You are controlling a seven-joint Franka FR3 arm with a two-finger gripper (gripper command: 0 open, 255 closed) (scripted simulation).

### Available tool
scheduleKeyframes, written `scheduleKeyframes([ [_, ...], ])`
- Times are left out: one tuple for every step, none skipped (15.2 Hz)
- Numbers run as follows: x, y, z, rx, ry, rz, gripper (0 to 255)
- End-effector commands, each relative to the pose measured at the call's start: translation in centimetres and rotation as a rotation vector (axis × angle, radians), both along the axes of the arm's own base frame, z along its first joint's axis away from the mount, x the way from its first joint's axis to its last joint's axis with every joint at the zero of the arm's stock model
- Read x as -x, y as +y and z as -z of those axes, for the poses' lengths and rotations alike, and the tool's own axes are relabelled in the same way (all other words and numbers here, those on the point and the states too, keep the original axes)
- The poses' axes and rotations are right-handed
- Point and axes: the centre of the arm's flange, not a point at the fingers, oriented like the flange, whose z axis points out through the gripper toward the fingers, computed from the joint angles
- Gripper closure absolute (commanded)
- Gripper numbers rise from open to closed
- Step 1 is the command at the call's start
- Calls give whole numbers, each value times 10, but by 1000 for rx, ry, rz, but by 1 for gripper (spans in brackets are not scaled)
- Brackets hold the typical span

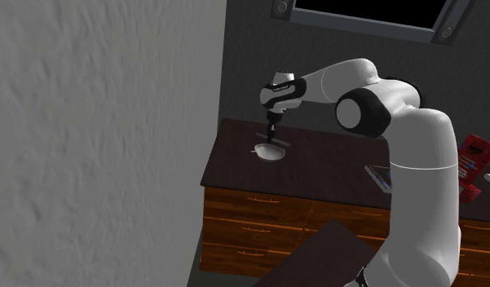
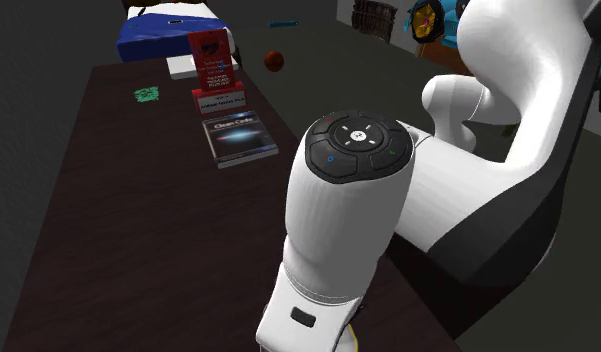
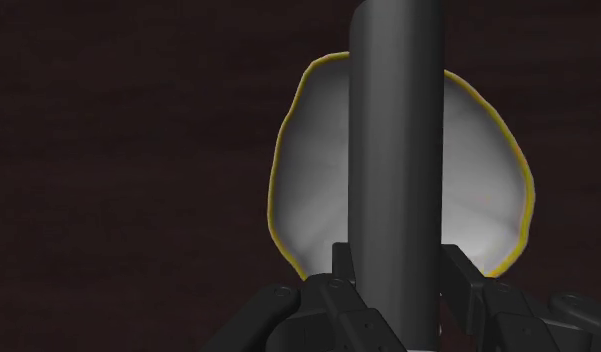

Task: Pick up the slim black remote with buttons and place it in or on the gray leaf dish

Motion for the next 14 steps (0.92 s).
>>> scheduleKeyframes([
  [-3,11,6,0,0,1,255],
  [-3,11,11,0,0,1,255],
  [-3,11,16,0,0,1,255],
  [-3,11,21,0,0,1,255],
  [-3,11,27,0,0,1,255],
  [-3,11,32,0,0,1,255],
  [-3,11,37,0,0,1,255],
  [-3,11,42,0,0,1,255],
  [-3,11,48,0,0,1,255],
  [-3,11,53,0,0,1,255],
  [-3,11,60,0,0,1,255],
  [-3,11,60,0,0,1,255],
  [-3,11,60,0,0,1,255],
  [-3,11,60,0,0,1,255],
])
